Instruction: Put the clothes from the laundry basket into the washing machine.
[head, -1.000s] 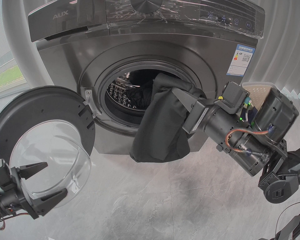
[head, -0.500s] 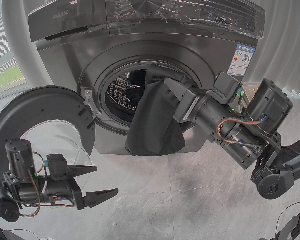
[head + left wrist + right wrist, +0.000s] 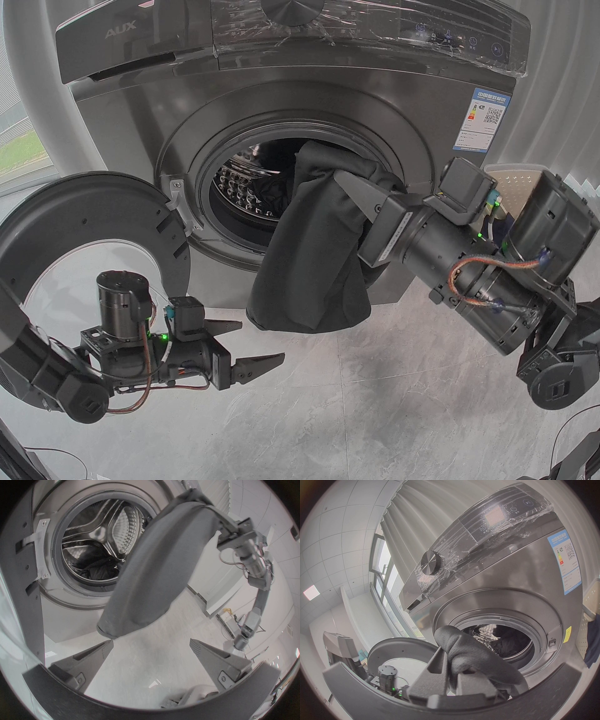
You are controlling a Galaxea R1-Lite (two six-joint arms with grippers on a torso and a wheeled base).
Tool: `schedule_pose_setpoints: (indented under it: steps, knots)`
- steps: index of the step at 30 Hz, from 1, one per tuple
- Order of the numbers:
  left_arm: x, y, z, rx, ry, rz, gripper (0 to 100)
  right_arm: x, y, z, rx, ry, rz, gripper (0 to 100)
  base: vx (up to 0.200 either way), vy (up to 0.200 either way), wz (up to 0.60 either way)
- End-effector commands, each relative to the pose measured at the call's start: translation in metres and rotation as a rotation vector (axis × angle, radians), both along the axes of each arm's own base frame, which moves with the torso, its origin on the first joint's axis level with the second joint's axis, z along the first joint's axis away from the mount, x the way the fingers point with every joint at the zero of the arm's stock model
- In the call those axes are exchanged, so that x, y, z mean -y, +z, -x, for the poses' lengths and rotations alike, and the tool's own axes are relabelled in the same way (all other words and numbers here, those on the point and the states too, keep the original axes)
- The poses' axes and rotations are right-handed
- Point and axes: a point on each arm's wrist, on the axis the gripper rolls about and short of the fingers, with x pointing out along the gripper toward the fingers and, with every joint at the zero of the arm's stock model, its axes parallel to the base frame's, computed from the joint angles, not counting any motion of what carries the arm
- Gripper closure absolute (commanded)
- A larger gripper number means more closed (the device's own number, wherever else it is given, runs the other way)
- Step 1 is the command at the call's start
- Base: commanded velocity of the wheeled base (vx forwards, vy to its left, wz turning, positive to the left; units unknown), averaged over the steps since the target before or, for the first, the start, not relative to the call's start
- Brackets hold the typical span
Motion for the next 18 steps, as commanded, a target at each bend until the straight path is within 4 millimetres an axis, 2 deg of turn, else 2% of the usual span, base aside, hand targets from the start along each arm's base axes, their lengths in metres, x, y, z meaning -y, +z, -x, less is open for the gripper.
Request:
schedule_pose_setpoints:
  steps: [1, 12, 18]
  knots:
    - [0.013, -0.026, -0.027, -0.042, 0.038, -0.009, 0, 0.008, 0.005, 0.009, 0.009, 0.006, -0.008, 100, 0.0, 0.0, 0.0]
    - [0.023, -0.035, -0.053, -0.015, 0.083, -0.01, 0, 0.013, 0.007, 0.018, 0.012, 0.02, -0.013, 100, 0.0, 0.0, 0.0]
    - [0.024, -0.041, -0.08, 0.046, 0.112, 0.022, 0, 0.012, 0.008, 0.023, 0.014, 0.032, -0.016, 100, 0.0, 0.0, 0.0]
